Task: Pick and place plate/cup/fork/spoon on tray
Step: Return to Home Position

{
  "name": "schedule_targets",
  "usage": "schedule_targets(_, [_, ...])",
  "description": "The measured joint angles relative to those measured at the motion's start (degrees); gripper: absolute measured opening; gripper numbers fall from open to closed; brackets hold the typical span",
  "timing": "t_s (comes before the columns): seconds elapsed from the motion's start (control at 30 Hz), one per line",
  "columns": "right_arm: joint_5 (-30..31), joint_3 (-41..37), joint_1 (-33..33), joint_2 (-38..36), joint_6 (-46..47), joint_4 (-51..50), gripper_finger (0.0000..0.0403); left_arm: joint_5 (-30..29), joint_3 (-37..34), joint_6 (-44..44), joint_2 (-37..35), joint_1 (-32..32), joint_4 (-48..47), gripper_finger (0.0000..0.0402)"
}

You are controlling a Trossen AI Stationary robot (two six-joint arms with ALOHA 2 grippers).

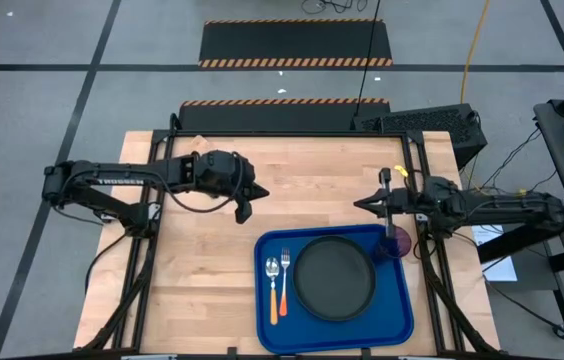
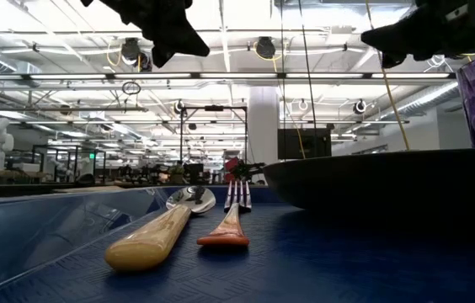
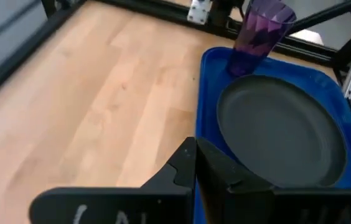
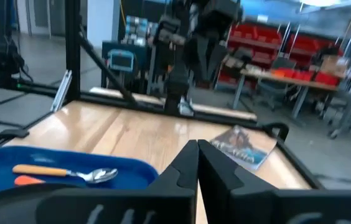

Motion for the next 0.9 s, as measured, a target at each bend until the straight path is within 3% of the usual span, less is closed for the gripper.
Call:
schedule_targets(0.13, [0.0,-3.9,0.0,-2.9,0.6,4.2,0.0,0.3,0.0,0.0,0.0,-1.9,-2.6,0.001])
schedule_targets(0.5, [-0.3,-5.5,0.0,-12.1,-0.6,1.2,0.0,-2.2,-0.5,7.0,0.0,-4.9,-2.0,0.001])
schedule_targets(0.7, [-4.5,-5.5,0.0,-18.7,0.5,-7.1,0.0,-2.2,-8.3,5.4,-2.3,-4.9,8.5,0.001])
schedule_targets(0.9, [-4.7,-5.5,0.0,-26.1,1.0,-15.7,0.0,-2.2,-16.9,2.8,-8.4,-4.8,15.9,0.0004])
